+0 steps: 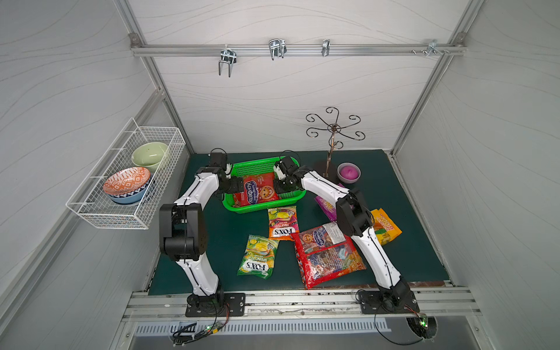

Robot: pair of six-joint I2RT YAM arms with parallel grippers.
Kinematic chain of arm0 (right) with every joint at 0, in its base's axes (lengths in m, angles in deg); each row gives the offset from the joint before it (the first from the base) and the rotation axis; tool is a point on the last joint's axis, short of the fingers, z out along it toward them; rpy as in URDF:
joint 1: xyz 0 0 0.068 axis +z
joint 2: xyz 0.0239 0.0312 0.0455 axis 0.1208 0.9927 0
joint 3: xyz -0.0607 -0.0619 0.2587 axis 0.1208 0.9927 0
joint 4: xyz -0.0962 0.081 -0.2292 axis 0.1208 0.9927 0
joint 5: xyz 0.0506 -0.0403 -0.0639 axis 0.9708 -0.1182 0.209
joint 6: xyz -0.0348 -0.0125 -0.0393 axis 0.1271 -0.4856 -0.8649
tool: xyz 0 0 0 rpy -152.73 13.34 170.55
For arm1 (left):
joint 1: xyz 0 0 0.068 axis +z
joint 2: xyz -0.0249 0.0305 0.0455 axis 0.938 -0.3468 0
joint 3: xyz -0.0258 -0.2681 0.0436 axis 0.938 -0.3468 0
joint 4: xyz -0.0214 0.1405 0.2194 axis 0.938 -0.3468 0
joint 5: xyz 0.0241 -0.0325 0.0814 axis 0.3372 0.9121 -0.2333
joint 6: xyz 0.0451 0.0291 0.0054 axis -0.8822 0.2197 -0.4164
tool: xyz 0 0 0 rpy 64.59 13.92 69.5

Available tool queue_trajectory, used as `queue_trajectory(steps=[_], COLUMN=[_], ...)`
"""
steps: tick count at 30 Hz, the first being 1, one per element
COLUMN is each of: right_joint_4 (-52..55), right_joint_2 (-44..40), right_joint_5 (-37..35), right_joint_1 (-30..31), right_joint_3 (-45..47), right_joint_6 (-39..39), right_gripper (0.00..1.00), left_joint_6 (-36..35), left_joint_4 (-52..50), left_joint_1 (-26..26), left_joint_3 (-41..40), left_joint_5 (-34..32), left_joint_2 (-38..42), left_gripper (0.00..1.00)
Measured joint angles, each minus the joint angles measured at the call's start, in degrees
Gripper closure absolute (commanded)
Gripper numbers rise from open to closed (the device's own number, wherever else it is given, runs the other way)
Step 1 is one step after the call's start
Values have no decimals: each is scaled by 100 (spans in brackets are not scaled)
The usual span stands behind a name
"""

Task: Put the candies in the basket
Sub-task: Place the candy in the basket, then pick up the candy at the center of the board.

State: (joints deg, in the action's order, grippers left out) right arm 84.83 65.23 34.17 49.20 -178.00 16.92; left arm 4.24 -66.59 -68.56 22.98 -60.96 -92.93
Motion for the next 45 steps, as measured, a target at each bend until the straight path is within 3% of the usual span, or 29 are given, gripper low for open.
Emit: queue_trajectory(steps=[6, 12, 18, 25, 27, 29, 31, 33, 39, 42, 45], right_joint_4=[105, 356, 636, 1091, 1351, 1611, 1770, 1834, 1381, 627, 9], right_joint_2=[-264, -1169, -2330, -3648, -3829, -3963, -4081, -4260, -4806, -5149, -5329], right_joint_5=[-35, -173, -299, -560, -706, -929, -1156, -1423, -1598, -1102, 20], right_joint_1=[-120, -197, -136, 92, 232, 444, 658, 868, 1073, 933, 533], right_joint_3=[79, 330, 612, 1799, 1941, 2048, 2203, 2533, 4177, 5259, 5897], right_joint_6=[22, -170, -525, -933, -938, -962, -933, -911, -763, -726, -435], right_gripper=[66, 57, 47, 38, 22, 19, 1, 1, 1, 2, 4], left_joint_6=[-28, -256, -673, -1276, -1434, -1639, -1812, -1919, -1663, -1228, -787], left_joint_4=[-103, -380, -728, -1567, -1821, -2122, -2391, -2599, -2527, -2186, -1657], left_joint_1=[0, -7, -7, -7, -7, -7, -7, -9, -289, -481, -581], left_joint_3=[66, 431, 872, 1038, 1038, 1038, 1038, 1010, -13, -756, -1440], left_joint_5=[13, 317, 1036, 1904, 2037, 2186, 2339, 2500, 2824, 2975, 3130], left_joint_2=[61, 431, 785, 960, 1016, 1106, 1209, 1346, 1987, 2085, 2065], left_gripper=[2, 1, 1, 2, 3, 3, 4, 6, 6, 6, 6])
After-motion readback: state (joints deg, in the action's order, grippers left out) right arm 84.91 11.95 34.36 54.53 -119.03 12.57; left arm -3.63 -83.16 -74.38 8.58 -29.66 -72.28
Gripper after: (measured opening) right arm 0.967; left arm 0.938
